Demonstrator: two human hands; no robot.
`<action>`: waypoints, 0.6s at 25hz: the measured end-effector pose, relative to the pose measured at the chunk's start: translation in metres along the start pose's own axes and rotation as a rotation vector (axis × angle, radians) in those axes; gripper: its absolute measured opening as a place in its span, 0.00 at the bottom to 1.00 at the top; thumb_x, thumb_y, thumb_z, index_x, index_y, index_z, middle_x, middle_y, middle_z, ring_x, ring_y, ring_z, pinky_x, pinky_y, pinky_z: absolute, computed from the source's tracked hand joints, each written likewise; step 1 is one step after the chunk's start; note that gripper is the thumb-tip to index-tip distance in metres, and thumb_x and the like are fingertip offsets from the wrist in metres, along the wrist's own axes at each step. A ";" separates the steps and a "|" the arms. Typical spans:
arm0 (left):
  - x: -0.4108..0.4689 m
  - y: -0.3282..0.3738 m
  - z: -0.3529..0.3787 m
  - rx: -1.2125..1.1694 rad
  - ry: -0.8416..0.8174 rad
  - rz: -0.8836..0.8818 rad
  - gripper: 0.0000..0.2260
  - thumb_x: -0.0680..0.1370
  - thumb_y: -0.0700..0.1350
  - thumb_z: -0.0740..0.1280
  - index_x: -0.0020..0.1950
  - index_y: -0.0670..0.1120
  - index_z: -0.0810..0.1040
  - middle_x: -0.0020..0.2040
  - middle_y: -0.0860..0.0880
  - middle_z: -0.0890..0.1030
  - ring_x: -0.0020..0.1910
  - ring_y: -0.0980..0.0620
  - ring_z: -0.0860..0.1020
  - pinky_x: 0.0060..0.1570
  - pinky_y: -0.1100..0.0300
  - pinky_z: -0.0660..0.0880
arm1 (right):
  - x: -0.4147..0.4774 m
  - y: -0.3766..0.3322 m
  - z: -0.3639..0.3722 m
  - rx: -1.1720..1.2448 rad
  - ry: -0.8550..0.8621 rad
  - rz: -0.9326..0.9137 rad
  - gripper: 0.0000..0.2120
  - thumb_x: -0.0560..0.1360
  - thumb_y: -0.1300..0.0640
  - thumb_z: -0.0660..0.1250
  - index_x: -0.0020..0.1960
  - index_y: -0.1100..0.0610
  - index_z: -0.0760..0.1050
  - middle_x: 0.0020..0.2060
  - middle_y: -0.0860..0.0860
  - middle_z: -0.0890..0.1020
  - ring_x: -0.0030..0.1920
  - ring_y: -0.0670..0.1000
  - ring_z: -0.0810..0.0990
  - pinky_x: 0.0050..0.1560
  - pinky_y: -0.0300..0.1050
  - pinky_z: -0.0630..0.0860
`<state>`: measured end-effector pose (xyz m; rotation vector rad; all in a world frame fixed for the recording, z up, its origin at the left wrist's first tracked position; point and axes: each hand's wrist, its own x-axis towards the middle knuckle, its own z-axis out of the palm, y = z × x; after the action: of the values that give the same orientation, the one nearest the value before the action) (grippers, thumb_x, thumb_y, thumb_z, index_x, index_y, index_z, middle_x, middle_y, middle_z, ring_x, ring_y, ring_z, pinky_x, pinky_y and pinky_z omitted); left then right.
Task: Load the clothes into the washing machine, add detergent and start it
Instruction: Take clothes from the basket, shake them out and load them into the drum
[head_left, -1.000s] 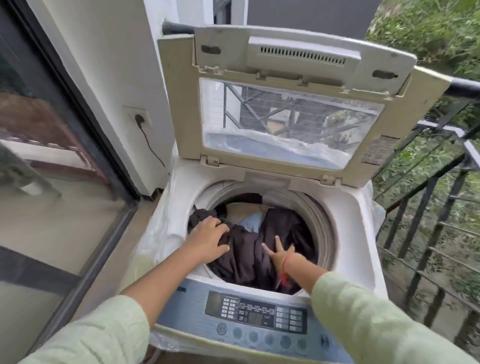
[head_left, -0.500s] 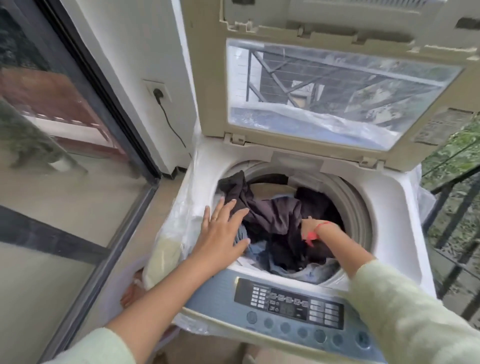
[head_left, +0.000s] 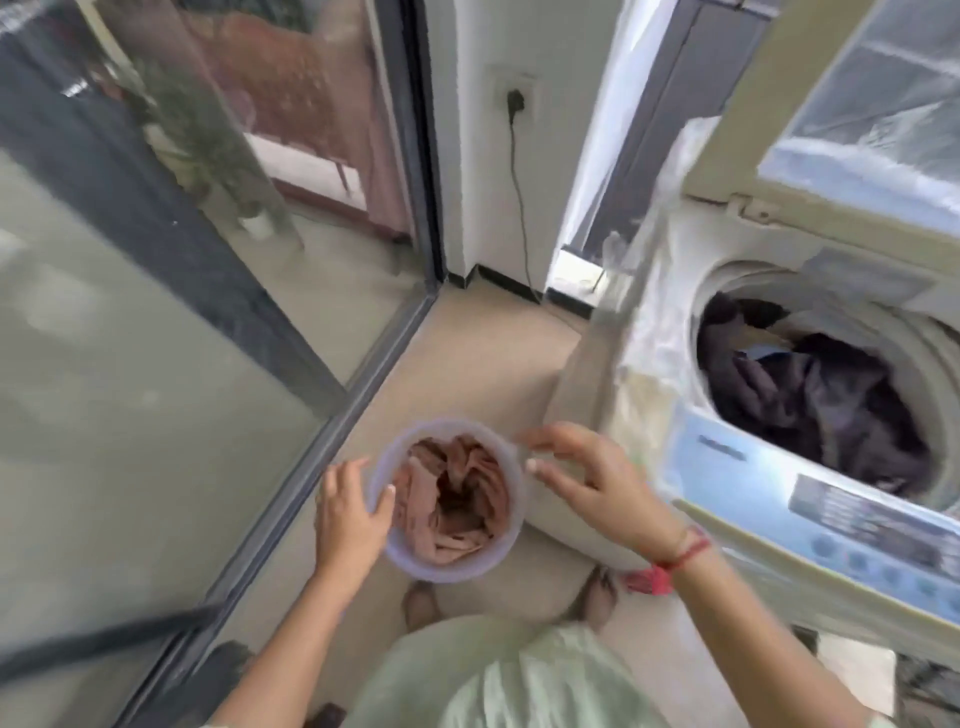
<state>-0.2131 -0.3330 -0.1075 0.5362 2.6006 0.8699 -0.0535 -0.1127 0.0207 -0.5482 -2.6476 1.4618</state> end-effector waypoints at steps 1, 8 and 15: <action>-0.003 -0.032 0.000 0.031 -0.085 -0.086 0.26 0.69 0.55 0.62 0.61 0.39 0.74 0.56 0.36 0.75 0.57 0.35 0.74 0.56 0.44 0.72 | 0.016 0.010 0.035 -0.088 -0.082 0.022 0.11 0.76 0.55 0.66 0.57 0.55 0.77 0.50 0.49 0.81 0.51 0.46 0.78 0.53 0.35 0.71; -0.002 -0.156 0.068 0.161 -0.412 -0.163 0.19 0.70 0.42 0.73 0.60 0.43 0.76 0.53 0.40 0.77 0.54 0.36 0.76 0.53 0.49 0.73 | 0.084 0.157 0.185 -0.326 -0.355 0.494 0.19 0.75 0.62 0.63 0.66 0.58 0.71 0.56 0.58 0.79 0.56 0.59 0.77 0.52 0.47 0.72; 0.102 -0.223 0.234 0.182 -0.414 -0.135 0.22 0.74 0.48 0.67 0.64 0.41 0.67 0.61 0.42 0.71 0.61 0.43 0.70 0.59 0.55 0.67 | 0.163 0.336 0.346 -0.138 -0.377 0.703 0.24 0.75 0.50 0.66 0.68 0.58 0.68 0.61 0.56 0.77 0.61 0.57 0.75 0.60 0.46 0.71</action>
<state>-0.2542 -0.3356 -0.4439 0.5184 2.3107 0.4260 -0.1928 -0.1733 -0.4649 -1.4691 -3.0246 1.6671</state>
